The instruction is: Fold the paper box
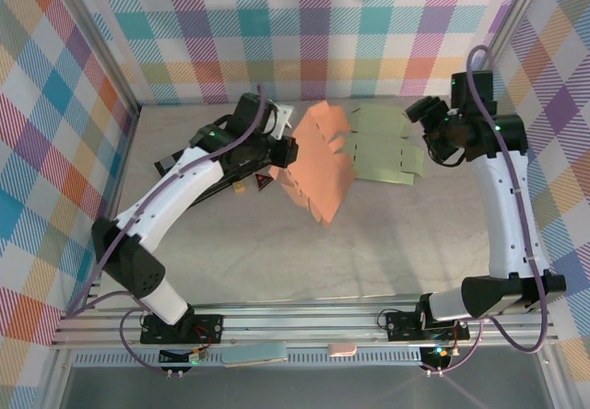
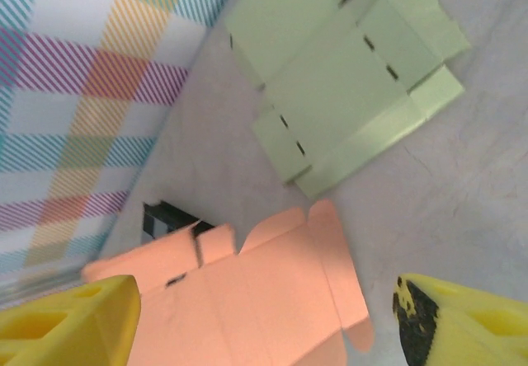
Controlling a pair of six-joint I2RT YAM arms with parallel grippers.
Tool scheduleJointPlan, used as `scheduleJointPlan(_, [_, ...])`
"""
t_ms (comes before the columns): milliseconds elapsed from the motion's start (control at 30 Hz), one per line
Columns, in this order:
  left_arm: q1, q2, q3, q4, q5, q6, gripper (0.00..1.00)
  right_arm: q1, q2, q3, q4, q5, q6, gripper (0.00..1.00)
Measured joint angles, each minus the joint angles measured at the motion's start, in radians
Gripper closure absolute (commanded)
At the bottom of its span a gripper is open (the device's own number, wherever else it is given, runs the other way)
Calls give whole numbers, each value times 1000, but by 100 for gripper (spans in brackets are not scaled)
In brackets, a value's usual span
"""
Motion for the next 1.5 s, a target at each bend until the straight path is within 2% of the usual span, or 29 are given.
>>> scheduleJointPlan(167, [-3, 104, -11, -51, -22, 122, 100, 143, 2, -107, 56, -36, 71, 25])
scheduleJointPlan(300, [-8, 122, -11, -60, -74, 237, 100, 239, 0, -282, 216, -108, 222, 26])
scheduleJointPlan(400, [-14, 122, -11, -49, -101, 307, 100, 277, 38, -338, 295, -156, 334, 28])
scheduleJointPlan(600, [-38, 122, -16, -20, -138, 390, 100, 307, 162, -301, 434, -203, 470, 34])
scheduleJointPlan(833, [-58, 127, -44, 10, -146, 419, 100, 320, 254, -244, 505, -247, 546, 48])
scheduleJointPlan(1300, [-70, 166, -44, 34, -152, 464, 100, 323, 345, -214, 494, -297, 551, 68])
scheduleJointPlan(1500, [-87, 171, -44, 39, -160, 472, 100, 324, 354, -191, 461, -296, 544, 72])
